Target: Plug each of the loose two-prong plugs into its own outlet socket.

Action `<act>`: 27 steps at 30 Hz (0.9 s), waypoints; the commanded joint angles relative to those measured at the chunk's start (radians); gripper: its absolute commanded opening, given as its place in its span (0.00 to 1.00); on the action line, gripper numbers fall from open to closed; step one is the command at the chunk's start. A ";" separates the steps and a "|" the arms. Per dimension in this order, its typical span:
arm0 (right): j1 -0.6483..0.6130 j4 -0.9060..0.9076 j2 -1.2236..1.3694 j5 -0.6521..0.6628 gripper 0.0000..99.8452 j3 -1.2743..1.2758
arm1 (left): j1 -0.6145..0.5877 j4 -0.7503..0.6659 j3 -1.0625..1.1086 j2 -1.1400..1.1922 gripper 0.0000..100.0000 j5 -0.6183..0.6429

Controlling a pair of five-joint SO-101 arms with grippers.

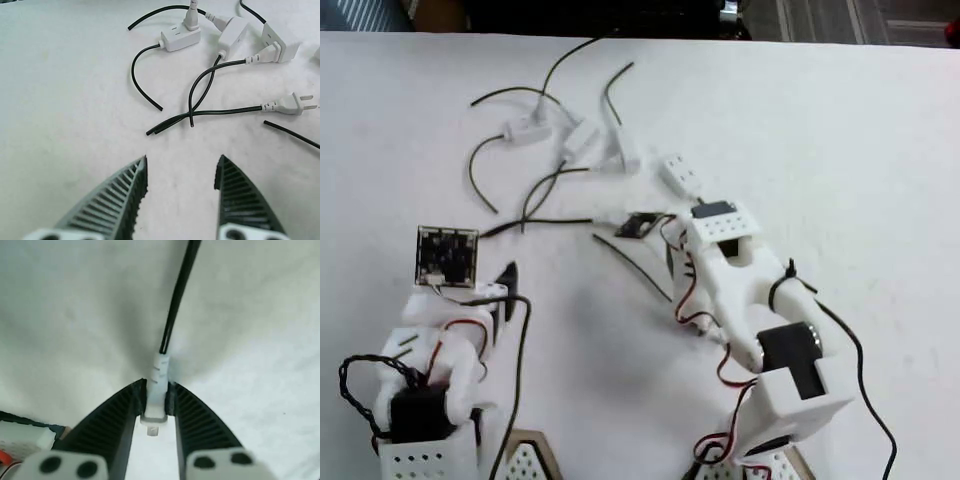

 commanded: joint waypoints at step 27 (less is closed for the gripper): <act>-0.028 0.200 -0.843 -0.206 0.02 -0.028 | -0.002 -0.072 0.002 -0.012 0.23 -0.003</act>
